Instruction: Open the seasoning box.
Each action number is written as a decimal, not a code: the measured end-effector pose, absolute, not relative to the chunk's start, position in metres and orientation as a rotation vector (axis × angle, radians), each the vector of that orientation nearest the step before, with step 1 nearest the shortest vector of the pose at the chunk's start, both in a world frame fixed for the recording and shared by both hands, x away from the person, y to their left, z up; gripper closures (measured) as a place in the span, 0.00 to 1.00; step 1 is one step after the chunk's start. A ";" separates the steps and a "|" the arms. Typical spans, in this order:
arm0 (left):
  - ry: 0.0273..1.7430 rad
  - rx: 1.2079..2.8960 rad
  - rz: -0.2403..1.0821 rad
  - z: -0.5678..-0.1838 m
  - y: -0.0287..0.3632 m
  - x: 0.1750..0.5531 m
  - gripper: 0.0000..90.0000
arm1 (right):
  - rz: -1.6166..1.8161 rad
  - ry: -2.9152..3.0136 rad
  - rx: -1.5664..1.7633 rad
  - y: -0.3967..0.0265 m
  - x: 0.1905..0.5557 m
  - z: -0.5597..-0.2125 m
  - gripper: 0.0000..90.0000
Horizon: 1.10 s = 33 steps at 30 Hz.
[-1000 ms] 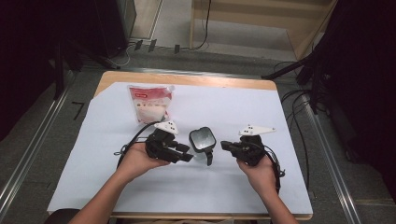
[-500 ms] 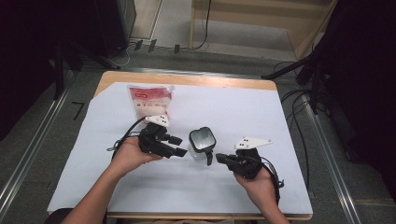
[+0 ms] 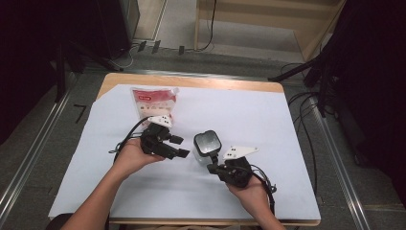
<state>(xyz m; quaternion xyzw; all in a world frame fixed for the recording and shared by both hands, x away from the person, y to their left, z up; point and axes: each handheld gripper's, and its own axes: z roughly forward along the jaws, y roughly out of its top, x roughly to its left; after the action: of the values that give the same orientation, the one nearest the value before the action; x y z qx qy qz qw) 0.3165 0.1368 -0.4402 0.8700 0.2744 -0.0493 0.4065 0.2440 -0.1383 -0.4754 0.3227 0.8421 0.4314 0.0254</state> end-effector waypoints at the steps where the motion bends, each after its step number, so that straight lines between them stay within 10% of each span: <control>1: 0.698 2.197 -0.128 -0.439 0.136 0.317 0.41 | 1.333 2.608 0.994 -0.136 0.244 -0.477 1.00; 33: 0.650 2.122 -0.197 -0.437 0.139 0.321 0.31 | 1.281 2.577 1.085 -0.150 0.259 -0.482 1.00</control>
<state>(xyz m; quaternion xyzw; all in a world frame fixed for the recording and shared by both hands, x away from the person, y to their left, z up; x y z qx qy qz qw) 0.3213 0.1391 -0.4365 0.8548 0.2618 -0.0795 0.4410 0.2591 -0.1498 -0.4819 0.3526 0.8374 0.4164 0.0331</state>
